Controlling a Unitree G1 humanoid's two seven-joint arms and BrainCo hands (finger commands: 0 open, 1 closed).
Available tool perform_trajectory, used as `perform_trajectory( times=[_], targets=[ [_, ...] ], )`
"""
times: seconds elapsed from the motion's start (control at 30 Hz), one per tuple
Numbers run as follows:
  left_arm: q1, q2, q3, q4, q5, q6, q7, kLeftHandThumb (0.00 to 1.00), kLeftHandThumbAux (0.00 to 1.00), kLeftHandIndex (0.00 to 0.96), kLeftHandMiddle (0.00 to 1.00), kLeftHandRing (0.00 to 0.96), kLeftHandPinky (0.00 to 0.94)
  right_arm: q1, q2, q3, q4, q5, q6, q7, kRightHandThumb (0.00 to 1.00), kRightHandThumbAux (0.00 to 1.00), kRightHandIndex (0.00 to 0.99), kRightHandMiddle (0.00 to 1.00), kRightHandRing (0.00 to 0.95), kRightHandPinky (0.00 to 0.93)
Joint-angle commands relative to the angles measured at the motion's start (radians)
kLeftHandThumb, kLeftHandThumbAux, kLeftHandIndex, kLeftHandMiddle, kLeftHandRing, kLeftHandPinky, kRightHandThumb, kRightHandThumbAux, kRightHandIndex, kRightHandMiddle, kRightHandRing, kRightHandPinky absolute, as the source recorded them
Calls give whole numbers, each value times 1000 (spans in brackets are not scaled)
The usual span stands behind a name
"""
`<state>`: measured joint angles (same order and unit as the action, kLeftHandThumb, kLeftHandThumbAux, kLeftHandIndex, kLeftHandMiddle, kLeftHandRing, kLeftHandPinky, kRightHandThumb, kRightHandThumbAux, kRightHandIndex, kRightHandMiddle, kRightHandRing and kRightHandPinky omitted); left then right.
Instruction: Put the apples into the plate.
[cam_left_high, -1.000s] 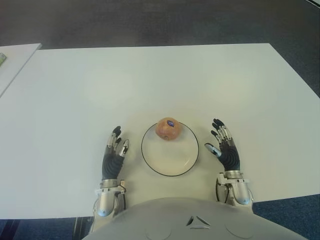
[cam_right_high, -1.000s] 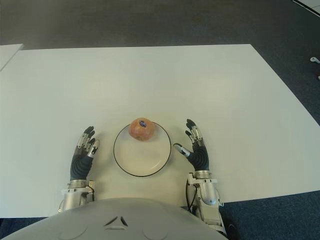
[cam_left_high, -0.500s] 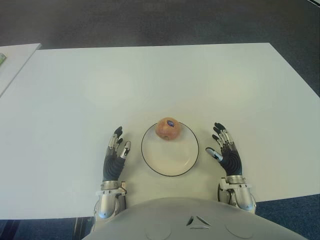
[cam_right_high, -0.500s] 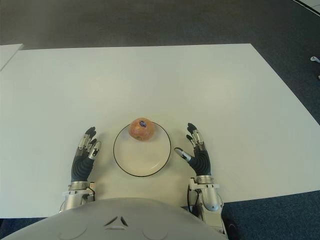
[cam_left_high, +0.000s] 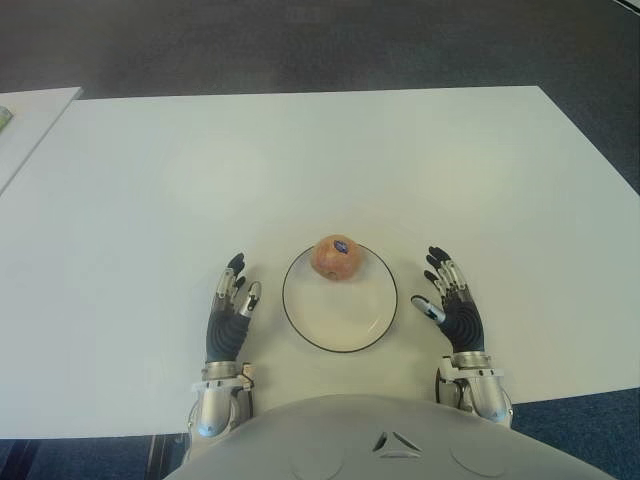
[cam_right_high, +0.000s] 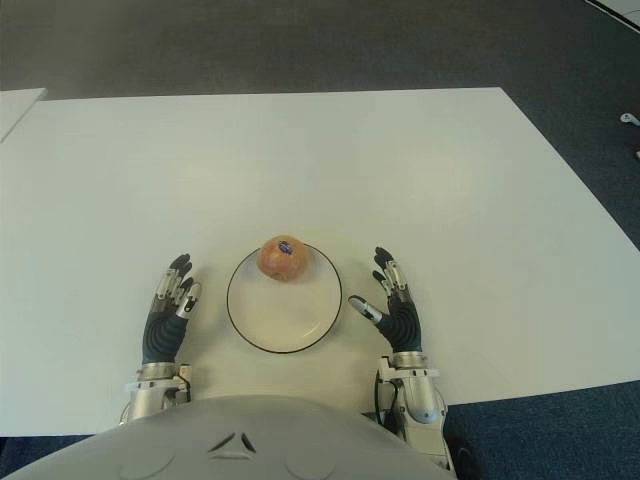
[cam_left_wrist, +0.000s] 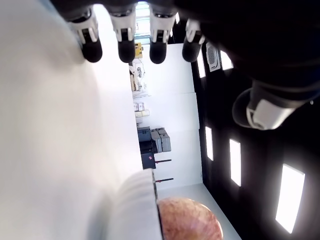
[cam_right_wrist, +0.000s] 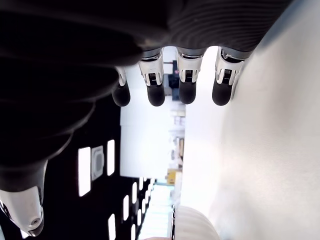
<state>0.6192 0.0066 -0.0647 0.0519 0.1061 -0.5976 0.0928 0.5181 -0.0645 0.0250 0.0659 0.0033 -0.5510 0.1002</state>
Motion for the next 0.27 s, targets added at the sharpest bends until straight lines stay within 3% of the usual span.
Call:
perform_trajectory(
  times=[0.03,0.27],
  targets=[
    [21,-4,-17,-15,-18,39,-26,12,400,0,0,0,1,52,-3,8,58,-5,78,6,69,597,0,0,0,0],
    [32,-5,-24,-29,-27,47,-36,13,398,0,0,0,0,53,-6,7,60,-2,75,13,66,590,0,0,0,0]
  ],
)
